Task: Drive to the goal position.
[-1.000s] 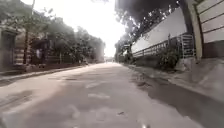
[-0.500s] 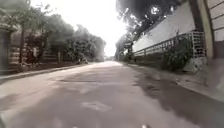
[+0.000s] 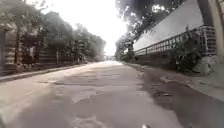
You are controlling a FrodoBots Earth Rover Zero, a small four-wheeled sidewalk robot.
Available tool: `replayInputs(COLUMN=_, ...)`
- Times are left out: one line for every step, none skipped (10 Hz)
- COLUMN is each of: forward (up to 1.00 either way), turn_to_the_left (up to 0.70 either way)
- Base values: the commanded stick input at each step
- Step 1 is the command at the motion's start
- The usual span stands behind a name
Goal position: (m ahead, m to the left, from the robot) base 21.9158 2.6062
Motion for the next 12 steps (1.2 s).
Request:
replayInputs(forward=0.85, turn_to_the_left=-0.31)
replayInputs(forward=0.85, turn_to_the_left=0.04)
replayInputs(forward=0.85, turn_to_the_left=0.12)
replayInputs(forward=0.85, turn_to_the_left=0.02)
replayInputs(forward=0.85, turn_to_the_left=0.11)
replayInputs(forward=0.85, turn_to_the_left=0.07)
replayInputs(forward=0.85, turn_to_the_left=0.05)
replayInputs(forward=0.85, turn_to_the_left=0.0)
replayInputs(forward=0.85, turn_to_the_left=0.04)
replayInputs(forward=0.85, turn_to_the_left=0.02)
replayInputs(forward=0.85, turn_to_the_left=0.07)
replayInputs(forward=0.85, turn_to_the_left=-0.15)
